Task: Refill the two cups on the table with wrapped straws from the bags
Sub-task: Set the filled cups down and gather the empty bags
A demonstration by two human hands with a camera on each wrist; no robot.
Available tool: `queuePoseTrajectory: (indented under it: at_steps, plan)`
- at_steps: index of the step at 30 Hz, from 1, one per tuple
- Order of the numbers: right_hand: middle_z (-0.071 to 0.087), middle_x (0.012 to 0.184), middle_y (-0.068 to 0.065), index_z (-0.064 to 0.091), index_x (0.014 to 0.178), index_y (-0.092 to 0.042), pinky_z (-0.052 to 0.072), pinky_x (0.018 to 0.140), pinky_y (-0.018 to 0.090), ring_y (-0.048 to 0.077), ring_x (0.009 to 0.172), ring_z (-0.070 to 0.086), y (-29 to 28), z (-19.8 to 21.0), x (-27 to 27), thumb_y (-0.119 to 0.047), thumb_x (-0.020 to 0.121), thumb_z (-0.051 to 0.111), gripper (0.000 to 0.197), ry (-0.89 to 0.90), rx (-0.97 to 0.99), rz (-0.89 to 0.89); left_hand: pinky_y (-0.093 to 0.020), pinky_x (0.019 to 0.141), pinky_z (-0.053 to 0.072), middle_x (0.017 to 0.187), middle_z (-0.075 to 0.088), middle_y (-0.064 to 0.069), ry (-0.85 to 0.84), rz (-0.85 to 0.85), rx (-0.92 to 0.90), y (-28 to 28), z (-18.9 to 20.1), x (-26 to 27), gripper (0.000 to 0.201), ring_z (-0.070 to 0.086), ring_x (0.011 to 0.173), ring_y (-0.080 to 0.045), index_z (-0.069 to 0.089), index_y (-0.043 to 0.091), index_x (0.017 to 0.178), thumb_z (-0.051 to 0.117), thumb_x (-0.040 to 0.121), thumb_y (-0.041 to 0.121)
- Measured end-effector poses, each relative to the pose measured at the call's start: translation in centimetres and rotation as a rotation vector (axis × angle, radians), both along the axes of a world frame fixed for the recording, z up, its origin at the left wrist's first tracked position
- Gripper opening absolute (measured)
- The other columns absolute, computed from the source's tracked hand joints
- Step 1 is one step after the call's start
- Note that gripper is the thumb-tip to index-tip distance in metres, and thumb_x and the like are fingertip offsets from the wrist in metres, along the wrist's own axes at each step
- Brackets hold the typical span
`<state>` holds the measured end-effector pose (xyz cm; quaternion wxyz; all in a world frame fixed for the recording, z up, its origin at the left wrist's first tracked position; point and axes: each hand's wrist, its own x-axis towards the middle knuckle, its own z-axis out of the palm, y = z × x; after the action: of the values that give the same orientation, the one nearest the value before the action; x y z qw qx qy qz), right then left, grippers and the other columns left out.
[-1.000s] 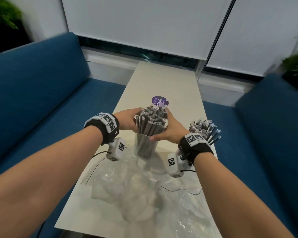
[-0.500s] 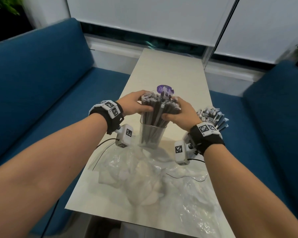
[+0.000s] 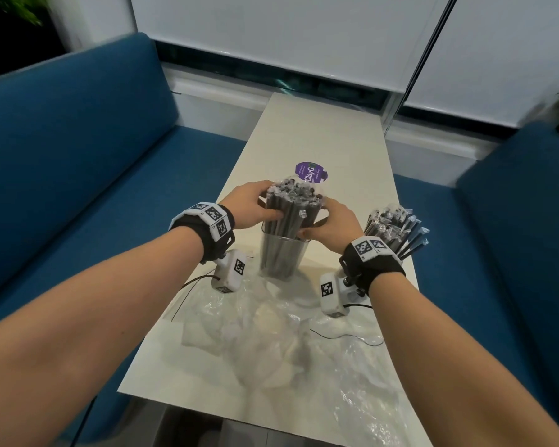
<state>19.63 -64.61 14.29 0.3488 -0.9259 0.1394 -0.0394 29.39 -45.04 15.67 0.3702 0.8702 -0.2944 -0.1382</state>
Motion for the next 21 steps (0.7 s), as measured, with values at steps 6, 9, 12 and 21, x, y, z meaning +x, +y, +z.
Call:
queuePoseTrajectory:
  at_steps: [6,9,12,21]
  plan:
    - [0.056,0.131,-0.019,0.043,0.153,-0.028,0.053,0.078,0.018,-0.002,0.084,0.067,1.1,3.7,-8.4,-0.027,0.09,0.079,0.073,-0.099,0.048,-0.04,-0.04,0.111,0.047,0.155,0.048,0.001,0.113,-0.012,0.194,4.1,0.3,-1.5,0.105,0.053,0.137,-0.023,0.026,0.024,0.162,0.089,0.078,0.04]
    - [0.068,0.118,-0.017,0.063,0.134,-0.033,0.056,0.083,0.019,-0.003,0.091,0.064,1.8,2.5,-16.5,-0.038,0.094,0.071,0.042,-0.057,-0.051,-0.021,-0.035,0.102,0.047,0.144,0.054,0.002,0.024,0.069,0.227,8.1,-0.6,-4.4,0.08,0.057,0.127,-0.02,0.044,0.033,0.15,0.078,0.082,0.058]
    - [0.048,0.153,-0.009,0.048,0.147,-0.043,0.047,0.108,0.042,0.017,0.132,0.05,1.7,-3.1,-23.2,-0.074,0.082,0.062,0.073,0.378,-0.297,0.01,-0.037,0.113,0.04,0.154,0.044,0.002,0.112,-0.04,0.379,10.3,-3.1,-9.0,0.094,0.049,0.135,-0.02,0.037,0.043,0.153,0.071,0.073,0.078]
    - [0.054,0.148,0.001,0.037,0.153,-0.036,0.052,0.099,0.035,0.025,0.118,0.059,1.1,-12.1,-28.6,-0.004,0.097,0.049,0.066,0.437,-0.245,-0.079,-0.039,0.109,0.044,0.153,0.049,-0.012,0.148,-0.069,0.597,9.3,-11.4,-17.0,0.061,0.053,0.136,-0.033,0.029,0.025,0.161,0.051,0.104,0.027]
